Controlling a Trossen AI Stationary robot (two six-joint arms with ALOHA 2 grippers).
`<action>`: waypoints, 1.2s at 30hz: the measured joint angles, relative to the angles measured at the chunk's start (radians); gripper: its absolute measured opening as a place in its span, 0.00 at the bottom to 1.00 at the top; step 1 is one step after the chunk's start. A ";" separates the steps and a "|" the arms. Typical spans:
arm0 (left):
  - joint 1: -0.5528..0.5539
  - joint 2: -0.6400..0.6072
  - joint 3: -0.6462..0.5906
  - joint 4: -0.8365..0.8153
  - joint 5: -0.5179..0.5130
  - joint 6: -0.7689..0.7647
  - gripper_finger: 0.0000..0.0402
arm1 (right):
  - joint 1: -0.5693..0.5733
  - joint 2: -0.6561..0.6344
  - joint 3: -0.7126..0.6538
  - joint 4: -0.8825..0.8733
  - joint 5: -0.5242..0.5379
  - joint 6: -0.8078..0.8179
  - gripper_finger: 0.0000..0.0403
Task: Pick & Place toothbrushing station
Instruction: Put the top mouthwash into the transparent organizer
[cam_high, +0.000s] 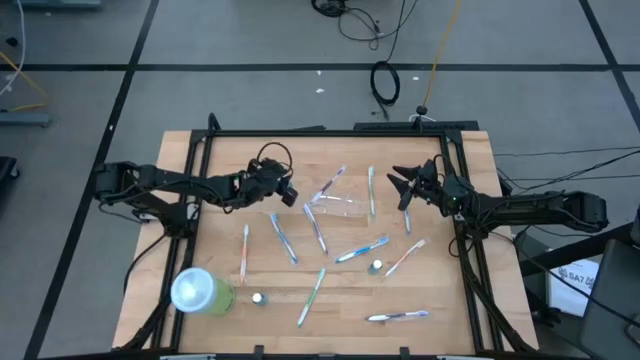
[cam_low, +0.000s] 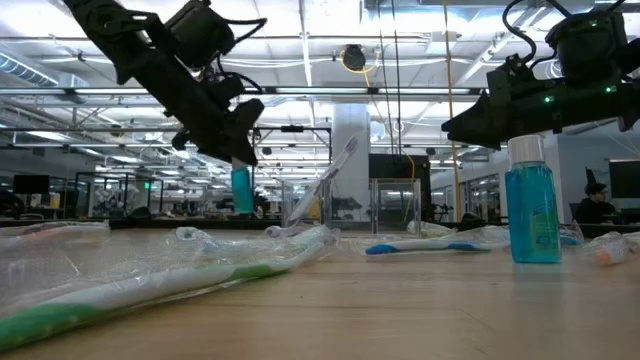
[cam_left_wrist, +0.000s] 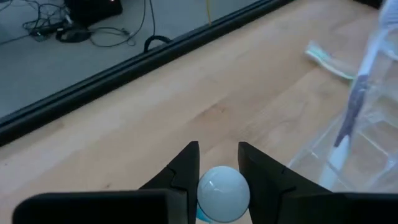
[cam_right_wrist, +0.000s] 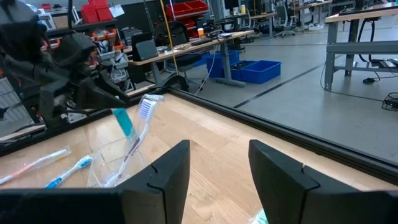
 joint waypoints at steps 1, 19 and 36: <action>-0.001 -0.015 0.000 0.004 0.005 0.013 0.23 | 0.000 0.000 0.000 0.000 0.000 0.001 0.40; -0.086 -0.088 0.001 0.412 0.181 0.168 0.25 | 0.000 0.000 0.000 0.047 0.000 0.003 0.40; -0.110 0.305 0.371 0.219 0.233 0.244 0.25 | 0.000 0.000 0.000 0.099 0.004 0.000 0.40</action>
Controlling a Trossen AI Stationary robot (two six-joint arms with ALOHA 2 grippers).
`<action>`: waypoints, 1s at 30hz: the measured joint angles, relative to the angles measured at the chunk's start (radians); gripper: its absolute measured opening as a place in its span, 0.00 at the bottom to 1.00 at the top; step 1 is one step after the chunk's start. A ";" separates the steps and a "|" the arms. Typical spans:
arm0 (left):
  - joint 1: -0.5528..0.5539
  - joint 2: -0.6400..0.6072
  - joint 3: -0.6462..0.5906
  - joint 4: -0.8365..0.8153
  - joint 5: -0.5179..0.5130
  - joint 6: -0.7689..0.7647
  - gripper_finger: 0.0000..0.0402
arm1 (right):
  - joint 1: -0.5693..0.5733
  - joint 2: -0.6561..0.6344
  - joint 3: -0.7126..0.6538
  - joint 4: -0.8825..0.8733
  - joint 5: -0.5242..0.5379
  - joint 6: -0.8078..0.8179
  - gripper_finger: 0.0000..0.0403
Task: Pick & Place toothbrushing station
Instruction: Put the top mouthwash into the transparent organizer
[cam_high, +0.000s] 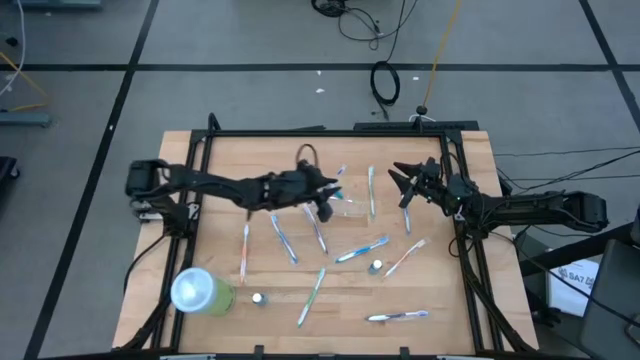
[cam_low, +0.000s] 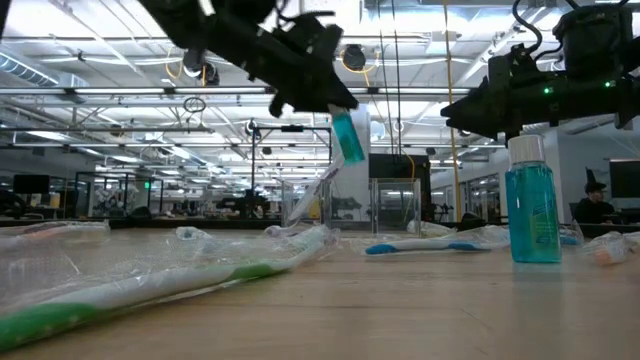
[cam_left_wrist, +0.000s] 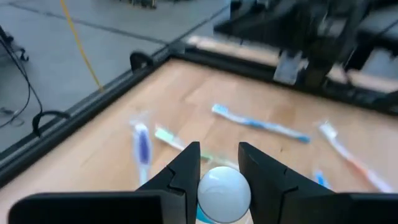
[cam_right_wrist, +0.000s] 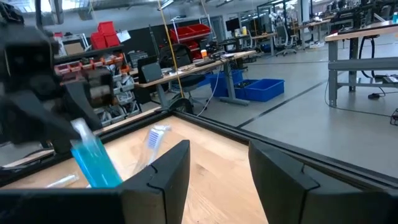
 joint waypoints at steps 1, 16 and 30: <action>0.000 0.021 0.015 -0.017 -0.009 0.002 0.25 | 0.000 0.000 0.000 0.000 0.000 0.000 0.40; 0.038 0.128 0.089 -0.210 -0.046 -0.029 0.25 | 0.000 0.000 0.000 -0.009 0.000 -0.001 0.40; 0.062 0.128 0.089 -0.250 -0.036 -0.027 0.25 | 0.000 0.000 0.000 -0.010 0.000 -0.001 0.40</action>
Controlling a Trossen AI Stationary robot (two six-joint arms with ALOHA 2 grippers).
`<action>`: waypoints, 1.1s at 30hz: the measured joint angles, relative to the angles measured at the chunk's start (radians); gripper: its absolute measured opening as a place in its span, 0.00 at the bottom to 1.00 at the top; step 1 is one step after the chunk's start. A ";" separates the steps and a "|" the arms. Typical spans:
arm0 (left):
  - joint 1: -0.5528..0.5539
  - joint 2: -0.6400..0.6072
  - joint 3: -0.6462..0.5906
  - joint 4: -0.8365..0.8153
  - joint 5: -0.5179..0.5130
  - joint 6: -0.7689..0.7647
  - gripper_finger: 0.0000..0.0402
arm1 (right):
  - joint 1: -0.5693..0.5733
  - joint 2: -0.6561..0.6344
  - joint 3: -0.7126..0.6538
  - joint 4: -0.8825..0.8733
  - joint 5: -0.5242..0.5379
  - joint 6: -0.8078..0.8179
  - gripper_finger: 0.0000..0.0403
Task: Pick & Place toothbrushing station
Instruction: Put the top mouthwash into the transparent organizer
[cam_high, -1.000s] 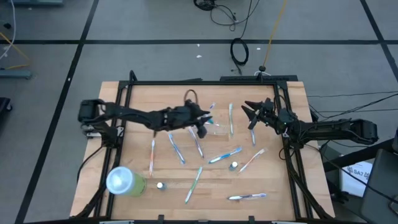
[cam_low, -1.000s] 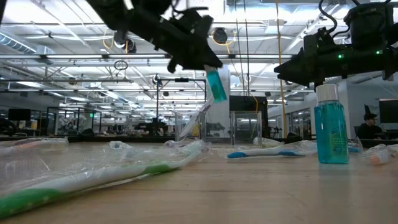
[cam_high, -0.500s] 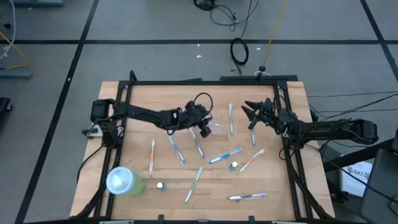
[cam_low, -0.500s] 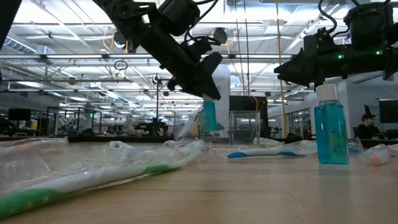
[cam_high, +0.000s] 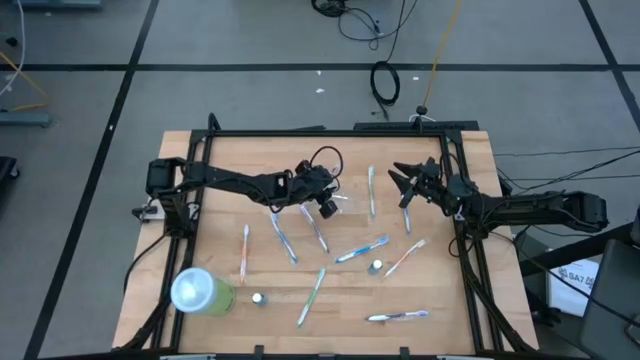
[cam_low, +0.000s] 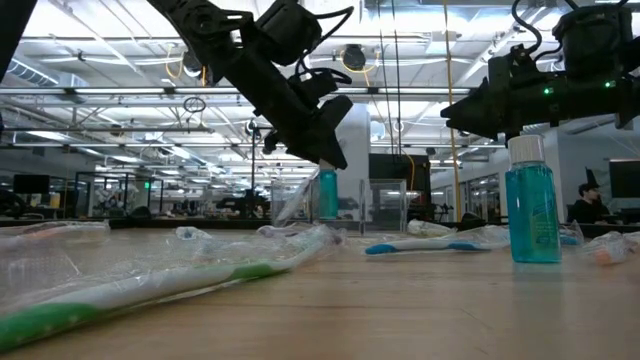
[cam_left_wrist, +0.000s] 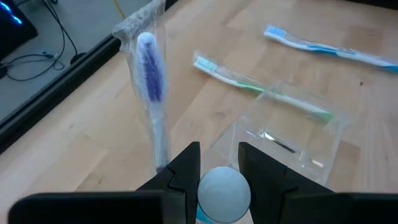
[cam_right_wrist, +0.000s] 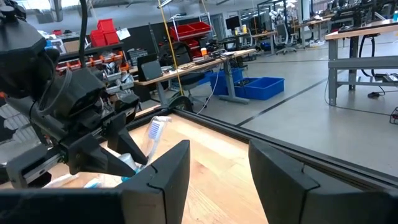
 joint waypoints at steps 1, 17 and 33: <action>0.000 0.000 0.000 -0.003 0.000 0.002 0.25 | 0.000 0.000 0.000 0.000 0.000 0.000 0.40; 0.016 0.032 -0.001 -0.002 0.052 0.016 0.25 | 0.000 0.000 0.000 -0.005 0.000 0.000 0.40; 0.043 0.032 0.000 -0.018 0.078 0.027 0.32 | 0.000 0.000 0.000 -0.005 0.000 0.000 0.40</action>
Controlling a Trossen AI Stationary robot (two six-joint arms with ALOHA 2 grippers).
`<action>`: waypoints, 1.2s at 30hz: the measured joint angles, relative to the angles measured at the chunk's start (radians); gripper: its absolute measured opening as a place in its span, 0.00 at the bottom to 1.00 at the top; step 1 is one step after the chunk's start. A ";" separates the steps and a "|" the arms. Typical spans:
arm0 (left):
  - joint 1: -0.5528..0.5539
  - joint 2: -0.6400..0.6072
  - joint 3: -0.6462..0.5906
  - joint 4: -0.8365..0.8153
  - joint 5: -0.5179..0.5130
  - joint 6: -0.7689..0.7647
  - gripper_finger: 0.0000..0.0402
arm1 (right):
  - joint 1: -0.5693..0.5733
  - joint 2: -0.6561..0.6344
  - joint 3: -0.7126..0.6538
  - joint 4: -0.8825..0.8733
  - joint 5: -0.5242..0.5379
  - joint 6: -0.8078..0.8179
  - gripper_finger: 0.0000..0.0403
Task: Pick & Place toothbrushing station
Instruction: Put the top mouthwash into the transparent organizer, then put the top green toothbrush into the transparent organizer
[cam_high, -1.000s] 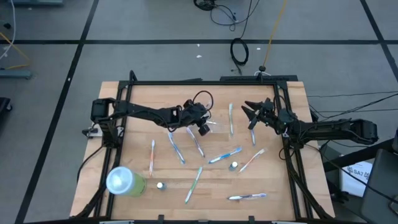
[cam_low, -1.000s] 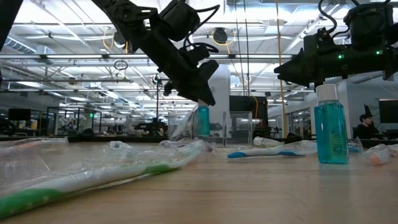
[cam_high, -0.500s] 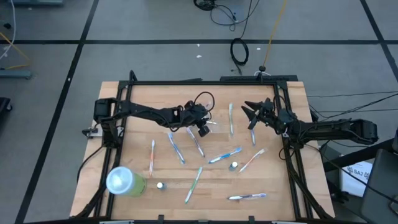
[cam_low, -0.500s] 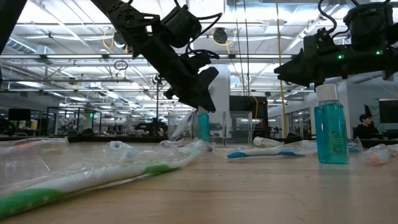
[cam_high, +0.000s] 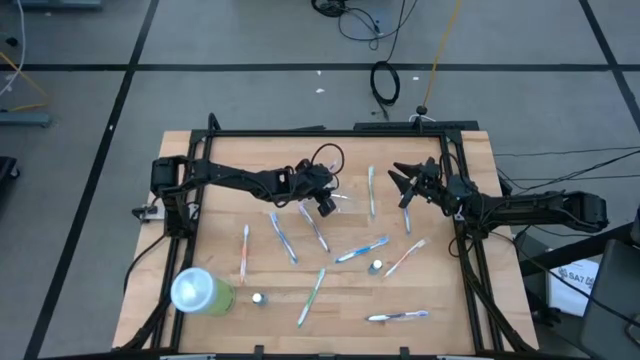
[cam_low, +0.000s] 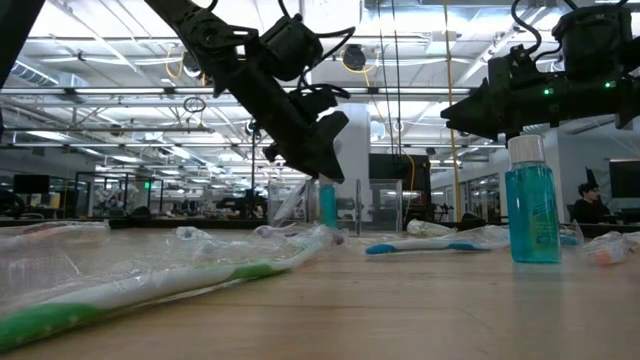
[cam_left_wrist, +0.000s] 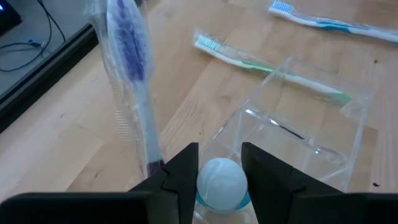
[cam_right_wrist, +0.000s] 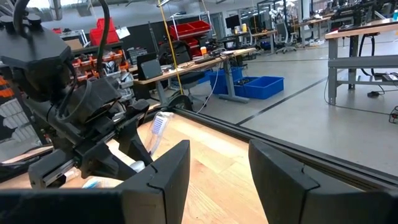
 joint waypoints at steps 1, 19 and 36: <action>0.000 0.000 0.000 0.003 0.000 0.001 0.32 | 0.000 0.000 0.000 0.000 0.000 0.000 0.40; -0.055 -0.165 -0.001 -0.055 -0.001 0.083 0.32 | 0.000 0.000 0.000 -0.007 -0.007 0.000 0.40; -0.150 -0.441 -0.001 -0.332 -0.158 0.153 0.32 | 0.015 0.000 0.000 -0.084 -0.187 0.079 0.40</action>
